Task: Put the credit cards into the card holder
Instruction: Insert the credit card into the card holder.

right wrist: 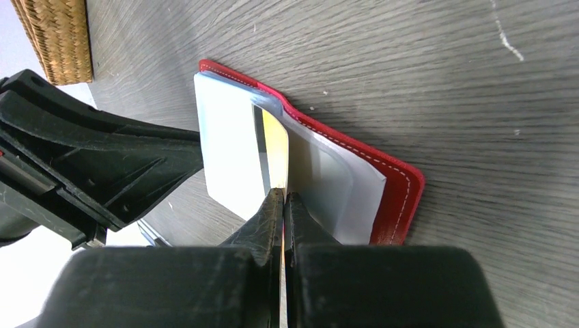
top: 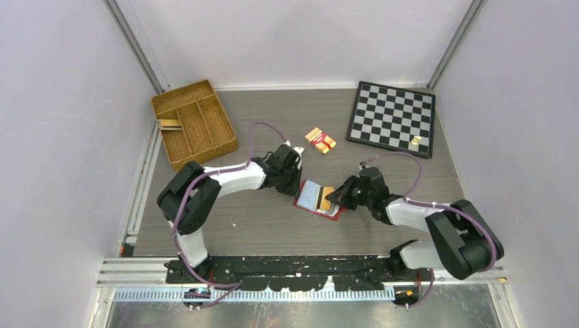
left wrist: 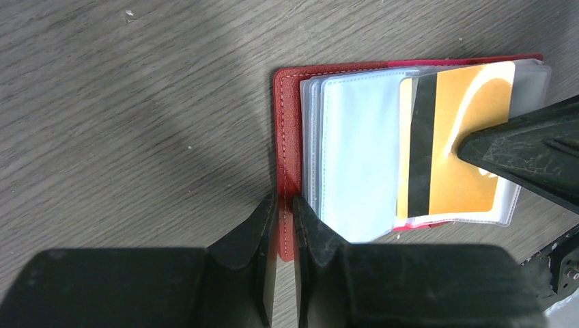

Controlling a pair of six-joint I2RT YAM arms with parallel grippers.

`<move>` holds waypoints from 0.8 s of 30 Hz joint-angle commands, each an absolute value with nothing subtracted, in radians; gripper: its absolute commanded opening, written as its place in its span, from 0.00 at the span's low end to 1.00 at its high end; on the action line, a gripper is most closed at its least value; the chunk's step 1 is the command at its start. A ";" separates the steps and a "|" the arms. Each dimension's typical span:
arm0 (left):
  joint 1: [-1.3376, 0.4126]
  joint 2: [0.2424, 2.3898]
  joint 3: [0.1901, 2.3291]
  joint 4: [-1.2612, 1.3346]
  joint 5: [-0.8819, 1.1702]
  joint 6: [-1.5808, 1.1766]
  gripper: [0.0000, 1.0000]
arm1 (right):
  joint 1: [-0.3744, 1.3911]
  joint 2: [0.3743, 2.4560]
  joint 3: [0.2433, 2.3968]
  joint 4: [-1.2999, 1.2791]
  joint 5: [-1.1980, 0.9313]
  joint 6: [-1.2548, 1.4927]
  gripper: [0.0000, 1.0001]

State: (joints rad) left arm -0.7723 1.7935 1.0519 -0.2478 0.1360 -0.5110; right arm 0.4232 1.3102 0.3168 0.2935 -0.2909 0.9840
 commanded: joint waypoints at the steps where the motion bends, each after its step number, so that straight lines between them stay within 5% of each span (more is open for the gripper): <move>1: -0.779 1.787 1.023 -0.260 0.171 -0.525 0.15 | 0.422 1.372 0.300 0.285 -0.218 0.989 0.00; 15: -0.780 1.790 1.018 -0.244 0.189 -0.532 0.12 | 0.420 1.449 0.315 0.313 -0.245 1.009 0.01; 24: -0.779 1.748 1.031 -0.281 0.144 -0.518 0.15 | 0.422 1.411 0.354 0.192 -0.218 1.000 0.29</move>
State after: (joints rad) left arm -0.7685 1.7882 1.0428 -0.2386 0.1410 -0.5194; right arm 0.4221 1.4200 0.3412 0.3580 -0.3229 1.0328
